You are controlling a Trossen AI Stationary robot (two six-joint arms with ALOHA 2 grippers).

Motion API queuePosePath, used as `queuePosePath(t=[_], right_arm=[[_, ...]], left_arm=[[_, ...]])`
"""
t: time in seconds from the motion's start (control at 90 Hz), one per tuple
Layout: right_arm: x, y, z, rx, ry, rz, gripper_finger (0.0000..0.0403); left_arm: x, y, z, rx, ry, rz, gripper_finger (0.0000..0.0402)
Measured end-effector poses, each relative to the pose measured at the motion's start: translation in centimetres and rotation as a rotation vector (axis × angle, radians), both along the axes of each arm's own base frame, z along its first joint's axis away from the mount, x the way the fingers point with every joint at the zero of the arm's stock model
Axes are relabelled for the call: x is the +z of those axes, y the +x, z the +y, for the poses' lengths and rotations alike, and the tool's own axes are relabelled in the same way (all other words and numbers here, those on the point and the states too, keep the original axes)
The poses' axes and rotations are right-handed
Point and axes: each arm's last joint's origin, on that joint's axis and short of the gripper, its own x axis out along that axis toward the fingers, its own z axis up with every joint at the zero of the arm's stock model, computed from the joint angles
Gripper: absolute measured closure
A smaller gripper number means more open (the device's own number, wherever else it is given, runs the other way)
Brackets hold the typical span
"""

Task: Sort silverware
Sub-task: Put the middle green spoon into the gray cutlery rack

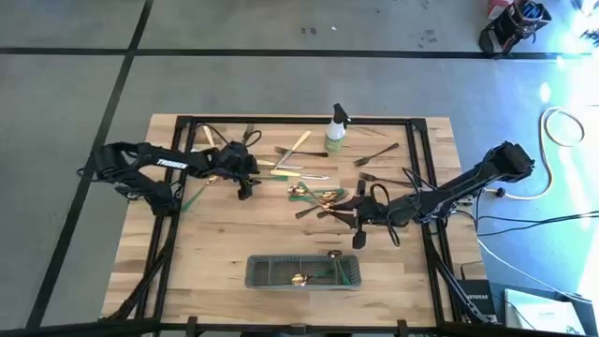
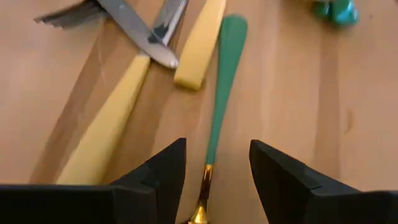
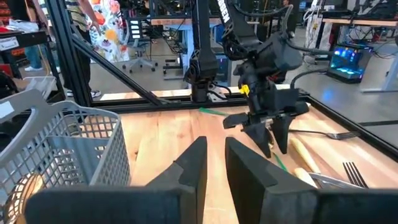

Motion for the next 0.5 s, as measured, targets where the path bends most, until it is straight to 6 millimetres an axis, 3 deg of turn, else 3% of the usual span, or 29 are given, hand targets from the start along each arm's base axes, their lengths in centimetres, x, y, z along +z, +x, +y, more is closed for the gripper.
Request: queuePosePath(t=[0.167,0.5], right_arm=[[-0.02,-0.01,0.01,0.0,0.001,0.002,0.0361],[-0.05,-0.01,0.01,0.0,0.001,0.005,0.0361]], left_arm=[[-0.72,0.12,0.13,0.002,0.014,0.03,0.0255],[-0.86,0.07,0.37,0.008,0.027,0.04,0.0352]])
